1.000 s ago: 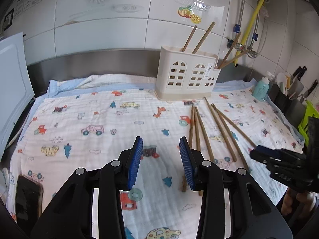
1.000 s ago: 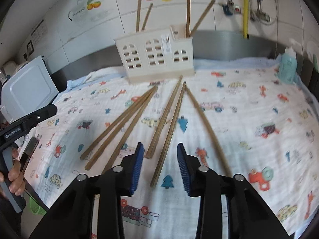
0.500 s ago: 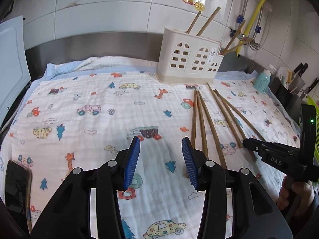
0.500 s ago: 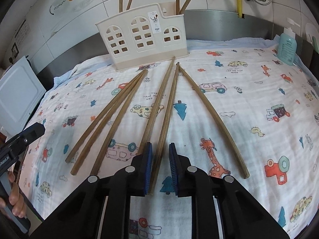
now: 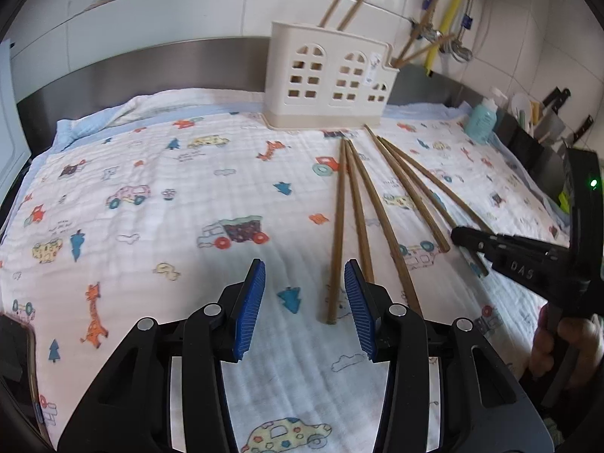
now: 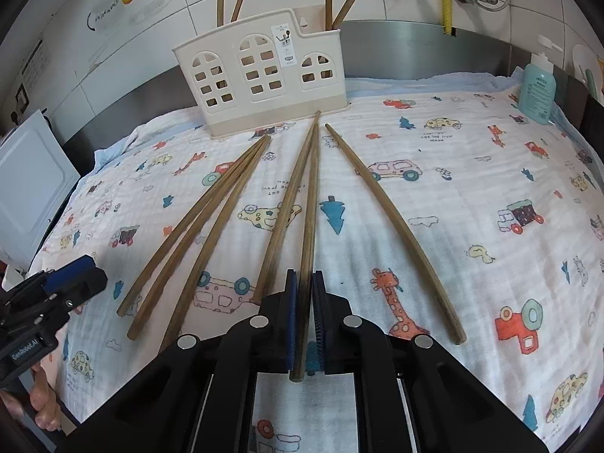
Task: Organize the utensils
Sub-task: 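Close the left gripper on a chopstick while the right gripper grasps another chopstick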
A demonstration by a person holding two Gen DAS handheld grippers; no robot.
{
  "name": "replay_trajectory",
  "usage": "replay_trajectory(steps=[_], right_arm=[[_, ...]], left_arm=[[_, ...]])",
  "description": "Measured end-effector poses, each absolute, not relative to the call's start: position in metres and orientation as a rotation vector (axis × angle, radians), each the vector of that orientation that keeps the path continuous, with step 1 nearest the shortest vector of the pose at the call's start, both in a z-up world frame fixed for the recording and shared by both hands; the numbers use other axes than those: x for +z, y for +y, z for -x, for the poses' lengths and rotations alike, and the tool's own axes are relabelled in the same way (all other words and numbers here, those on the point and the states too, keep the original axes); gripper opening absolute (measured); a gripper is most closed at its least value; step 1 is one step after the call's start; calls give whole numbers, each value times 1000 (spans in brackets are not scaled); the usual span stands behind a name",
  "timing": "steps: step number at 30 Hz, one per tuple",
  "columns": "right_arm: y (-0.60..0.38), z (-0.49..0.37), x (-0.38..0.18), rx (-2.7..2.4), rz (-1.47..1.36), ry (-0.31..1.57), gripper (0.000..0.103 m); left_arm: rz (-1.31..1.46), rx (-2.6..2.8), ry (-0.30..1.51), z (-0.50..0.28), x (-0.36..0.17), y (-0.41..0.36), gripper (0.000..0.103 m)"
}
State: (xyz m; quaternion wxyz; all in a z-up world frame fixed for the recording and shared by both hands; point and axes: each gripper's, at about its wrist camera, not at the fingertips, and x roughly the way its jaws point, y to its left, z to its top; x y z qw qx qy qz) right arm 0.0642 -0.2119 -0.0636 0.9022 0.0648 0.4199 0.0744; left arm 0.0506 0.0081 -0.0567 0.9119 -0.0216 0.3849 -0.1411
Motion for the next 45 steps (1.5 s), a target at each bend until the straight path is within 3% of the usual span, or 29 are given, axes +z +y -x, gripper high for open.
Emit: replay_trajectory(steps=[20,22,24,27,34,45], right_arm=[[-222,-47,-37,175,-82,773,7],[-224,-46,-34,177,-83,766,7],[-225,-46,-31,179,-84,758,7],[-227,-45,-28,179,-84,750,7],[-228,-44,-24,183,-79,739,7],[-231,-42,-16,183,-75,719,7]], left_arm=[[-3,-333,839,-76,-68,-20,43],[-8,-330,835,-77,-68,-20,37],[-13,-339,842,-79,-69,-21,23],[-22,-342,843,-79,-70,-23,15],[-41,-333,857,-80,-77,-29,15],[-57,-308,893,-88,-71,-33,6]])
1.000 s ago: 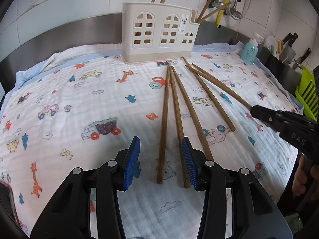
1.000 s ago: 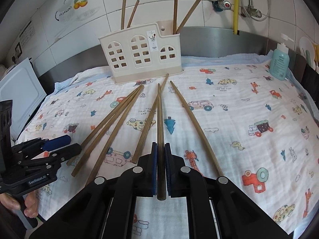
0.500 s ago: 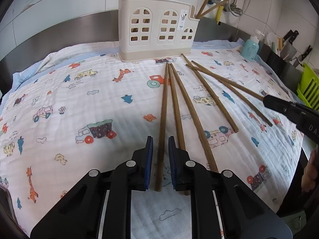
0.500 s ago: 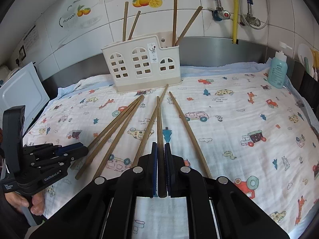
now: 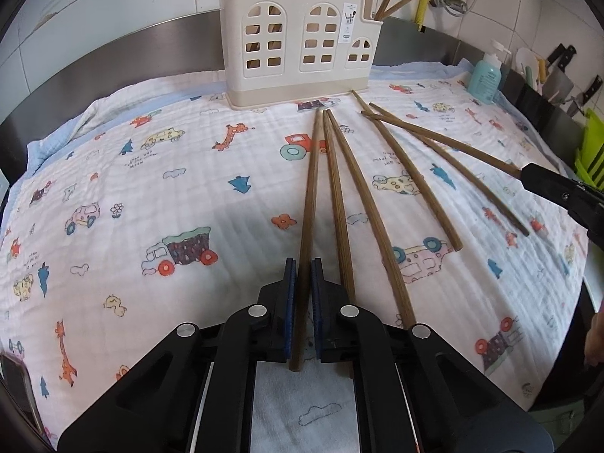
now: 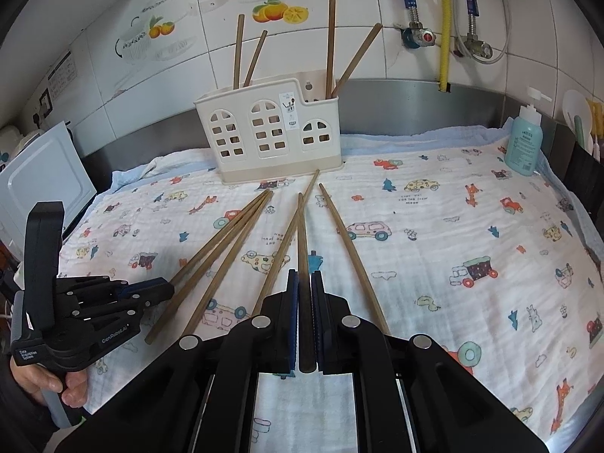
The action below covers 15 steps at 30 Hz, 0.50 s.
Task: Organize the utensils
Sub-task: 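Close the left gripper on a chopstick while the right gripper grasps another chopstick, then lift the left gripper's chopstick upright over the holder while the right gripper carries its own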
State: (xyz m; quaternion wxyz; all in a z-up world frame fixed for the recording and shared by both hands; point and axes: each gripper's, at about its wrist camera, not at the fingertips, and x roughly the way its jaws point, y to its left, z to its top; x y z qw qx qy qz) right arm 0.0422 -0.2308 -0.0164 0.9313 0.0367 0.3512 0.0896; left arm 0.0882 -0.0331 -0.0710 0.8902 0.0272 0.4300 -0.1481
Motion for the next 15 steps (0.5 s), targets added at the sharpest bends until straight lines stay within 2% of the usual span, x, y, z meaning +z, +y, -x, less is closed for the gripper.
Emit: replay_trajectory(steps=[15], right_arm=[[-232,-47,24,206,-29,628,7]], left_arm=[[25,-375,716,-80,-4,-20,5]])
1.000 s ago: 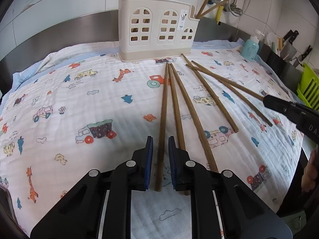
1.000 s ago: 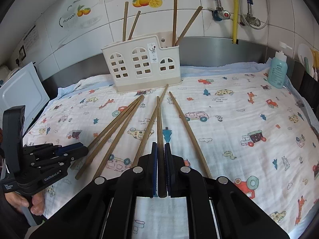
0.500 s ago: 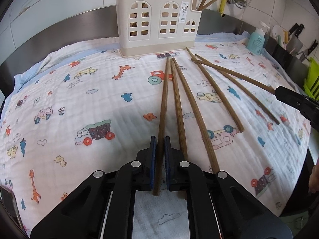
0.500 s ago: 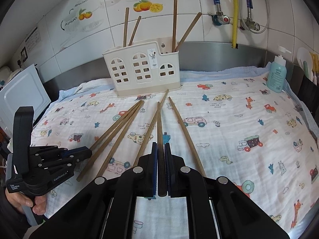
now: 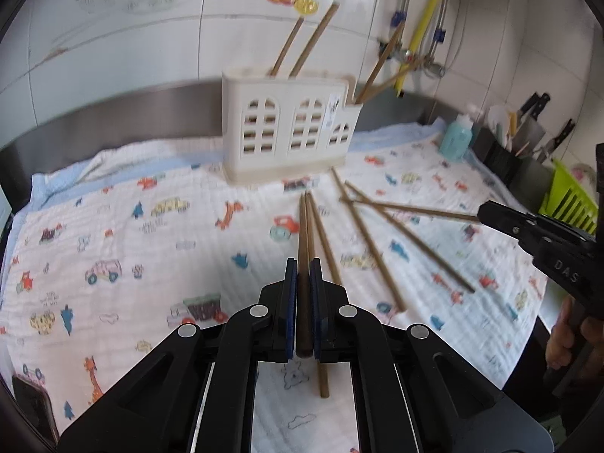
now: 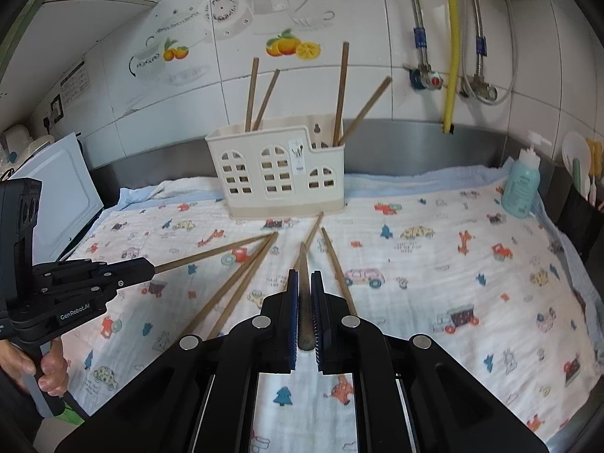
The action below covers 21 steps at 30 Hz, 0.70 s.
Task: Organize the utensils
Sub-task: 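Lift the left gripper's chopstick upright over the holder while the right gripper carries its own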
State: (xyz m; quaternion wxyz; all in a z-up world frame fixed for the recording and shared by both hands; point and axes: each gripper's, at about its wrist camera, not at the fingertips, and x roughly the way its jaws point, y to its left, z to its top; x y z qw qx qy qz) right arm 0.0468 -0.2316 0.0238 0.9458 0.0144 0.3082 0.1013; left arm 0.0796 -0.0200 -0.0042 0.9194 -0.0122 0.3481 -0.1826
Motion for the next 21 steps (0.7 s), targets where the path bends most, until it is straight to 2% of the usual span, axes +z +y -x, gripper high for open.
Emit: replay_trajectory(steps=[21], right_arm=[[-227,-95,100,335,-2,545,6]], left_arm=[[-34,-393,567,-98,57,-19,5]])
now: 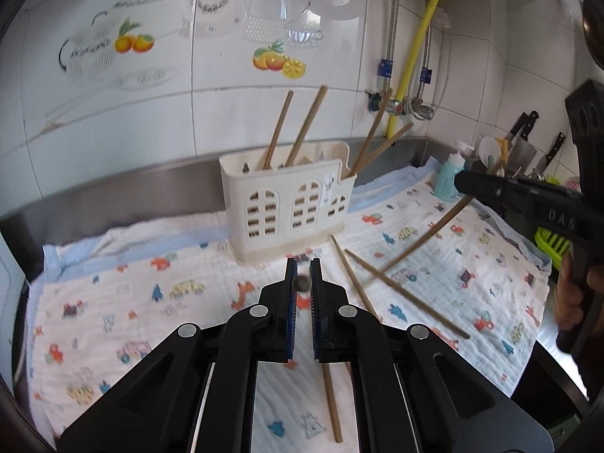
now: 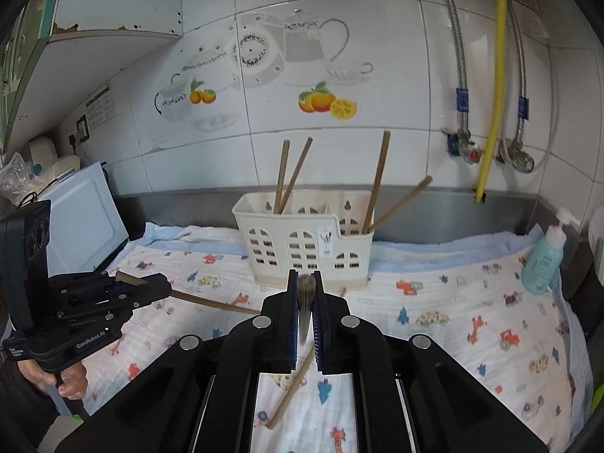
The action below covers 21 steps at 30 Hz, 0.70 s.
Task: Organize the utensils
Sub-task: 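Lift the left gripper's chopstick upright over the holder while the right gripper carries its own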
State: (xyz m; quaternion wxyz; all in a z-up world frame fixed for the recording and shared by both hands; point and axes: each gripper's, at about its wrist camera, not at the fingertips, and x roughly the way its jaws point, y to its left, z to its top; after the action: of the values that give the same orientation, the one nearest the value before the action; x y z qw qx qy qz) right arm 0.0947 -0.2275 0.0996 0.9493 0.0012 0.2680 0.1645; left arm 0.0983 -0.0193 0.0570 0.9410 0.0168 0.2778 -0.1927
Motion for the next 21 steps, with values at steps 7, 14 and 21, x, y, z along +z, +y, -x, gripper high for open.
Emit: replay_trajectory(steps=[7,14,21], right_arm=[[-232,-130,148,359,25,513,6],[-230,-171,198,342,55,455,6],[-224,-208,227,301,80,410,6]], left_arm=[[-49,-390,566,-117,75,-16,5],[-49,-385,569,-132,83,-13,5],[-61,-365,554,-145,97,-6,5]])
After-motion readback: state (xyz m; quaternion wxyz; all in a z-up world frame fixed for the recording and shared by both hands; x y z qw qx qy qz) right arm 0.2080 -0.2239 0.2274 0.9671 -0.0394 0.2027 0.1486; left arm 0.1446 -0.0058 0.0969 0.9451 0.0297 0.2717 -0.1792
